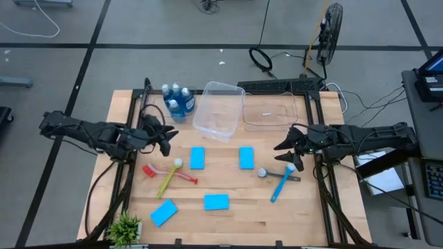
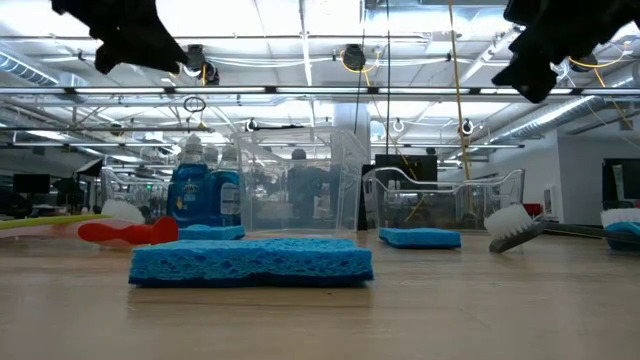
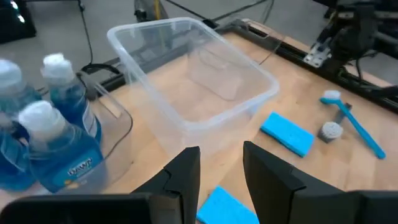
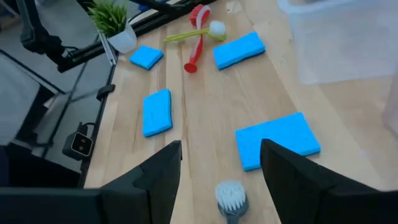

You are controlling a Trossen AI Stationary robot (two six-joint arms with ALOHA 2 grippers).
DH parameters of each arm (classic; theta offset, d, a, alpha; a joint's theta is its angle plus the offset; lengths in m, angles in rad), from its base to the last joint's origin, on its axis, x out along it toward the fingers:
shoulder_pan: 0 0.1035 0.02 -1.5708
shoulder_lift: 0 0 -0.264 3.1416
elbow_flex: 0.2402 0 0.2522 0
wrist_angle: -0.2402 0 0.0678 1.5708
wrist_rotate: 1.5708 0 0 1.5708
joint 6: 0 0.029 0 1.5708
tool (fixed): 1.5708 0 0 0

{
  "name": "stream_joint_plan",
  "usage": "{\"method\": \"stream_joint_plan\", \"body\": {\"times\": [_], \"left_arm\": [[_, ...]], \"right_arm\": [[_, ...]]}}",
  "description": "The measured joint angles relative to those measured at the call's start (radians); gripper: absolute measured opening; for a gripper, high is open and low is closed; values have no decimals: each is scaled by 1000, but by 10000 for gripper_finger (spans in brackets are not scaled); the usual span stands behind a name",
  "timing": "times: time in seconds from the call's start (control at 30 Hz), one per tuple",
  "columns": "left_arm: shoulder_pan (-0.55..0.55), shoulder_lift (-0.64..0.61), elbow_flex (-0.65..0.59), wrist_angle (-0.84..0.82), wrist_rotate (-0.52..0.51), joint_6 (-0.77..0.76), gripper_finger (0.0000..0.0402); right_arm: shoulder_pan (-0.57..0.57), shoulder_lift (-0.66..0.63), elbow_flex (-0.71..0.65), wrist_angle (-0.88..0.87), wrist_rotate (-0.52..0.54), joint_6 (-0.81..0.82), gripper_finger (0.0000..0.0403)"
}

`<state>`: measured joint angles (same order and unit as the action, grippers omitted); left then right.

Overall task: Pick & Place Kitchen Sink Supplies
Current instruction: Put the blue dish brush into the transparent container

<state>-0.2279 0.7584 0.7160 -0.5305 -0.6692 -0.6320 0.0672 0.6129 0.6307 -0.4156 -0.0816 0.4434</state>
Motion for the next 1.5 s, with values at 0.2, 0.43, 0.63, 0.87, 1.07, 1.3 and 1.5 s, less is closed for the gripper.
{"method": "stream_joint_plan", "body": {"times": [0.2, 0.43, 0.63, 0.87, 1.07, 1.3, 1.5], "left_arm": [[-25, -21, -139, 172, -12, -5, 122], [-31, -131, -285, 293, -12, -1, 122], [-30, -287, -349, 276, 1, 72, 122], [-30, -447, -374, 139, 50, 80, 122], [-30, -529, -374, 82, 73, 81, 122], [-30, -565, -374, 25, 120, 57, 122], [-30, -565, -374, 6, 128, 58, 122]], "right_arm": [[0, -58, -98, 105, -1, 44, 208], [0, -82, -155, 194, 1, 186, 208], [0, -82, -231, 333, 1, 340, 208], [-8, -82, -359, 586, 0, 523, 208], [10, -82, -337, 631, -21, 618, 205], [43, -67, -187, 520, -17, 613, 172], [76, -16, -25, 360, -18, 602, 143]]}}
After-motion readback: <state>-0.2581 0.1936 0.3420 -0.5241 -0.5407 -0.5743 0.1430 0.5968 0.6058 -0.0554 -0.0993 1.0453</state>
